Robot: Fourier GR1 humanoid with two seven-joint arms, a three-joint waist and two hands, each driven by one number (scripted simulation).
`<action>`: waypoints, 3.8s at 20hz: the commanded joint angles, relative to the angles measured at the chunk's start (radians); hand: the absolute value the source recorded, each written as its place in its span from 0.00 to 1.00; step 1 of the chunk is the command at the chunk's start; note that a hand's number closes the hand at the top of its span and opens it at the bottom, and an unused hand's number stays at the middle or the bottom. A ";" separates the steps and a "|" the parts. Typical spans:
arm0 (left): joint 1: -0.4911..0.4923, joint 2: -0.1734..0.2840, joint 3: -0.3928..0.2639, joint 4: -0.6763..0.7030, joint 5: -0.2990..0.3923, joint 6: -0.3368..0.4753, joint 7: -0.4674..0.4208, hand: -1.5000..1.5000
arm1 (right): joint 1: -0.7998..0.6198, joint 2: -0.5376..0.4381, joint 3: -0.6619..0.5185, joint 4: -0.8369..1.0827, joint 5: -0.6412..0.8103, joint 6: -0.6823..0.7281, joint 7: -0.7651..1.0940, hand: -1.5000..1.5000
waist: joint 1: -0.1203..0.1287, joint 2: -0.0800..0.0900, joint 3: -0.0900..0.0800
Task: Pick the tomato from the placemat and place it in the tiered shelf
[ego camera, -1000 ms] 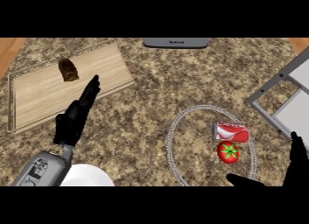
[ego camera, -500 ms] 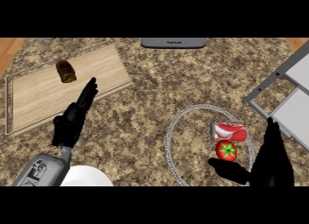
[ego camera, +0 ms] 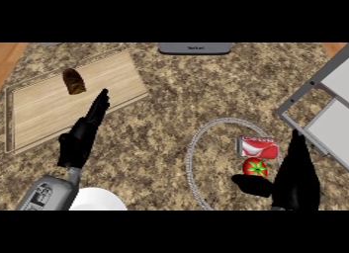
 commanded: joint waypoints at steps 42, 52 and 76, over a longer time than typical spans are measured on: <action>0.013 -0.098 0.110 0.007 -0.121 -0.085 0.017 0.50 | -0.037 0.007 -0.022 0.376 -0.092 -0.077 0.027 1.00 | -0.004 0.000 0.000; 0.005 -0.119 0.099 -0.004 -0.129 -0.092 0.038 0.50 | 0.103 -0.274 0.254 0.242 -0.184 0.128 -0.617 1.00 | 0.023 -0.013 0.004; 0.069 -0.073 0.178 -0.027 -0.104 -0.080 0.032 0.50 | 0.623 -0.914 -0.349 -0.311 -1.104 0.025 -1.652 1.00 | -0.095 -0.016 0.003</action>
